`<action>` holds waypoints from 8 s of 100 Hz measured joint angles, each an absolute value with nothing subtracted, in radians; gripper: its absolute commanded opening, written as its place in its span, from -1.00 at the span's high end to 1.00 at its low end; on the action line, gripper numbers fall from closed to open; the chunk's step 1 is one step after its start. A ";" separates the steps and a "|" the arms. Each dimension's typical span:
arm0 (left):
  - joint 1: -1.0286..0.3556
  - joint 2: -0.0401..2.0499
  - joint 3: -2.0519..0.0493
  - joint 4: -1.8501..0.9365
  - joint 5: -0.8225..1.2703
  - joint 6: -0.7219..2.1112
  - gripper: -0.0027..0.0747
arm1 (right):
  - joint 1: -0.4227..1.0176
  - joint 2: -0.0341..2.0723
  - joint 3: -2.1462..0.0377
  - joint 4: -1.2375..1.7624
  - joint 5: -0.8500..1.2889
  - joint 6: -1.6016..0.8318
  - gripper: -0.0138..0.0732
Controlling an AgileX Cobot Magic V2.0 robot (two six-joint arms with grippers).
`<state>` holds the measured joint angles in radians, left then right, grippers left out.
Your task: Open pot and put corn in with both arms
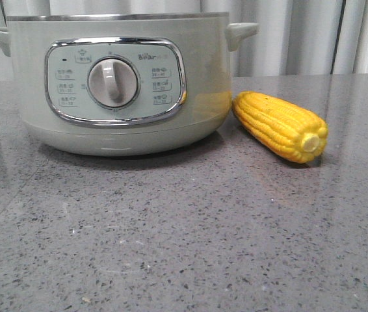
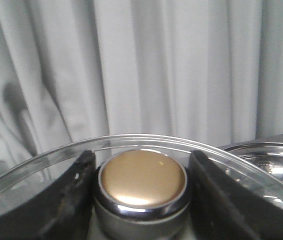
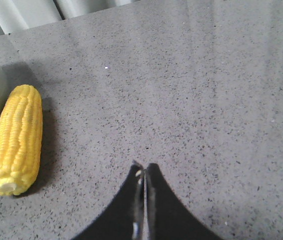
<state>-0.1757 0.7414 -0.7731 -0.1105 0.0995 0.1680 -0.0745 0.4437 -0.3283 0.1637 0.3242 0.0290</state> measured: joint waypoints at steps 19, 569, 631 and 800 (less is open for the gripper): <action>-0.066 0.567 -0.653 -0.122 0.135 0.168 0.98 | -0.041 0.484 -0.413 0.165 0.422 0.000 0.85; -0.154 0.793 -0.296 -0.157 -0.445 0.077 0.98 | 0.523 1.787 -1.860 0.199 0.978 -0.024 -0.06; -0.154 0.417 -0.296 -0.157 -0.183 0.077 0.98 | 0.535 1.629 -1.860 0.201 1.117 -0.024 0.85; -0.154 0.036 -0.258 -0.189 0.258 0.077 0.98 | 0.397 0.014 -0.357 -0.170 0.460 -0.024 0.85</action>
